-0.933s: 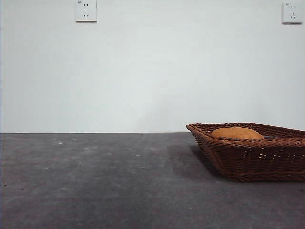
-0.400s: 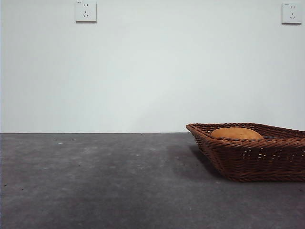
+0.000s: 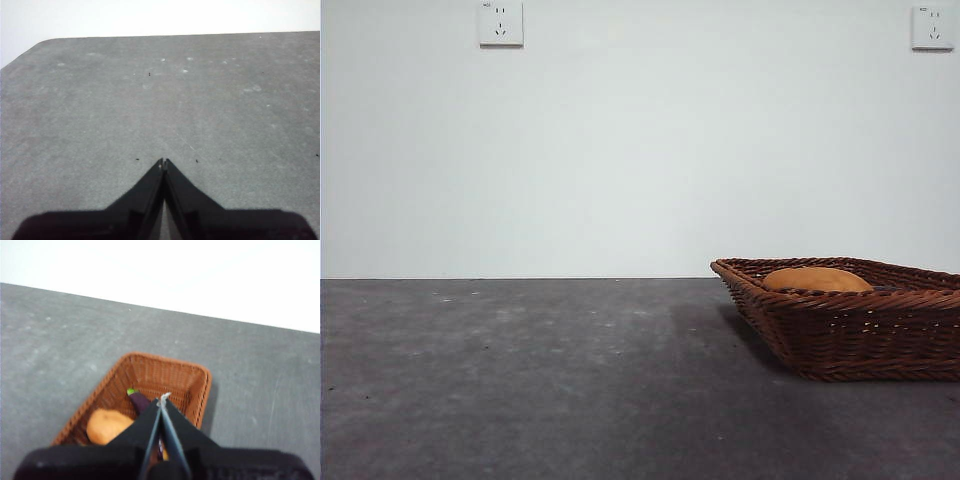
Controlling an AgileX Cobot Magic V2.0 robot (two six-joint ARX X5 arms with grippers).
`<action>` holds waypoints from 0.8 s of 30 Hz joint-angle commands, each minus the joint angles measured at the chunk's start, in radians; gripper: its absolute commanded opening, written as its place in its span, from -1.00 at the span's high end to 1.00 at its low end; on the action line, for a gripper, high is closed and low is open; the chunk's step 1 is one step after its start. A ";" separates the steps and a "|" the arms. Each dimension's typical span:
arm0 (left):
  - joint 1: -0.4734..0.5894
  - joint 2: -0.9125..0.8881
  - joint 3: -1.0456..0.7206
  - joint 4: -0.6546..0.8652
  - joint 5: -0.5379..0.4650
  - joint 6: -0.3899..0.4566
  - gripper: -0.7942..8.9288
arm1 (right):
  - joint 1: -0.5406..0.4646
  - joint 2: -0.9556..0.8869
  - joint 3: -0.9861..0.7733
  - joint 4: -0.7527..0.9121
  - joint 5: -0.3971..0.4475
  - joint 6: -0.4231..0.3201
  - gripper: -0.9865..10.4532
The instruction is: Help me put the vegetables on the table into the basket
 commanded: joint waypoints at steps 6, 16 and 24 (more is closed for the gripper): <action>0.003 0.000 -0.011 0.007 0.003 -0.006 0.84 | -0.004 -0.177 -0.296 0.085 0.005 0.021 0.83; 0.003 0.000 -0.011 0.007 0.003 -0.006 0.84 | -0.003 -0.344 -0.475 0.084 0.034 0.067 0.83; 0.003 0.000 -0.011 0.007 0.003 -0.006 0.84 | -0.003 -0.428 -0.567 0.104 0.042 0.115 0.83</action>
